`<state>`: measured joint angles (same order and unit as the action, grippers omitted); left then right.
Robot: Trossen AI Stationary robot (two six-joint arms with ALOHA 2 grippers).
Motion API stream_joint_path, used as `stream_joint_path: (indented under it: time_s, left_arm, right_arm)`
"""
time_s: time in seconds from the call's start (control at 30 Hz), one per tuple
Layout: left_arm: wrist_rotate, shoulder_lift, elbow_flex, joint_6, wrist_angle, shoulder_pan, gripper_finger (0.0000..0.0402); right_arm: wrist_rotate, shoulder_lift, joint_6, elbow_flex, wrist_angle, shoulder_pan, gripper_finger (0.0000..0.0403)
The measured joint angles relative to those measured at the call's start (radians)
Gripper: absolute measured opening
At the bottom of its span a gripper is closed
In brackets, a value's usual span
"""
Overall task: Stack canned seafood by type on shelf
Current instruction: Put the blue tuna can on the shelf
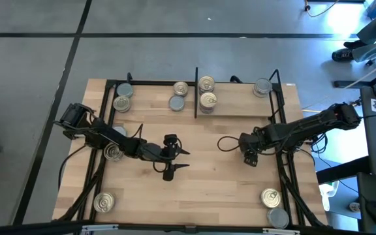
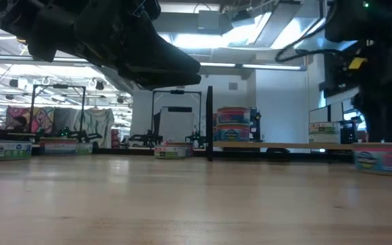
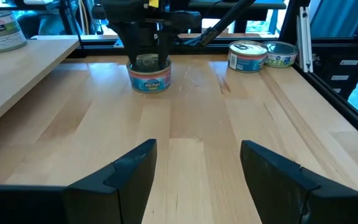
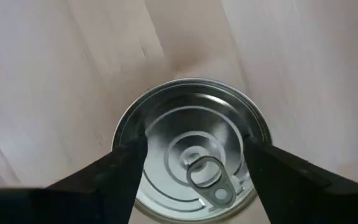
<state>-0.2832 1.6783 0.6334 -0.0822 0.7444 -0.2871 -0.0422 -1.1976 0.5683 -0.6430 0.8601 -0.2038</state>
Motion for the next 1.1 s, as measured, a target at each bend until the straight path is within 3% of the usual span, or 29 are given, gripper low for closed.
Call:
stream_joint_path:
  time_s: [0.2, 0.47, 0.97, 1.1]
  left_arm:
    - [-0.001, 0.0, 0.0, -0.024, 0.0, 0.0, 0.023]
    - [-0.002, 0.0, 0.001, -0.052, -0.026, 0.0, 0.023]
    - [-0.033, 0.001, 0.001, -0.127, -0.084, 0.0, 0.023]
    - [-0.047, 0.001, 0.001, -0.131, -0.088, 0.0, 0.023]
  right_arm:
    - [-0.022, -0.027, -0.001, 0.001, -0.17, 0.0, 0.0279]
    - [-0.105, -0.173, -0.03, -0.002, -0.396, 0.0, 0.0279]
    - [-0.081, -0.328, -0.105, 0.0, -0.828, 0.0, 0.0279]
    - [-0.118, -0.384, -0.105, 0.002, -0.973, 0.0, 0.0279]
